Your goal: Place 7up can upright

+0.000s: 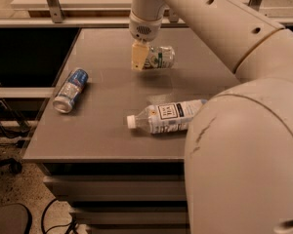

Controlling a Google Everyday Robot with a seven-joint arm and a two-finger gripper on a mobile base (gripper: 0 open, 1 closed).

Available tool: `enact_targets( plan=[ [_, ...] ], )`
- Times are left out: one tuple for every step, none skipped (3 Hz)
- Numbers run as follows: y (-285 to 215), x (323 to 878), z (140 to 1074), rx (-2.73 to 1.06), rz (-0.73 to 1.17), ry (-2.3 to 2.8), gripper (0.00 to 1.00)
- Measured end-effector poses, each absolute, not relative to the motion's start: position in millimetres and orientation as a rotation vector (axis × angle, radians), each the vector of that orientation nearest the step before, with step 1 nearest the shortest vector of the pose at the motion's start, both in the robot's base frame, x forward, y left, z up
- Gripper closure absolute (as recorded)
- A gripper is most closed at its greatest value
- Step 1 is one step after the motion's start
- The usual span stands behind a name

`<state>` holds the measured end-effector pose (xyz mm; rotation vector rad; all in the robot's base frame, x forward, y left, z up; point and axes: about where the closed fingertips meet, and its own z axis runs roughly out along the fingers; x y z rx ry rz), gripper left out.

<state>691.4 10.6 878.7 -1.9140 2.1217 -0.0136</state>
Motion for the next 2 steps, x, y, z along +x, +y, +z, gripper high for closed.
enact_targets(
  plan=[
    [13.8, 688.8, 913.5, -1.851, 0.007, 2.058, 1.0],
    [17.2, 684.5, 939.5, -1.759, 0.086, 2.02, 1.0]
  ],
)
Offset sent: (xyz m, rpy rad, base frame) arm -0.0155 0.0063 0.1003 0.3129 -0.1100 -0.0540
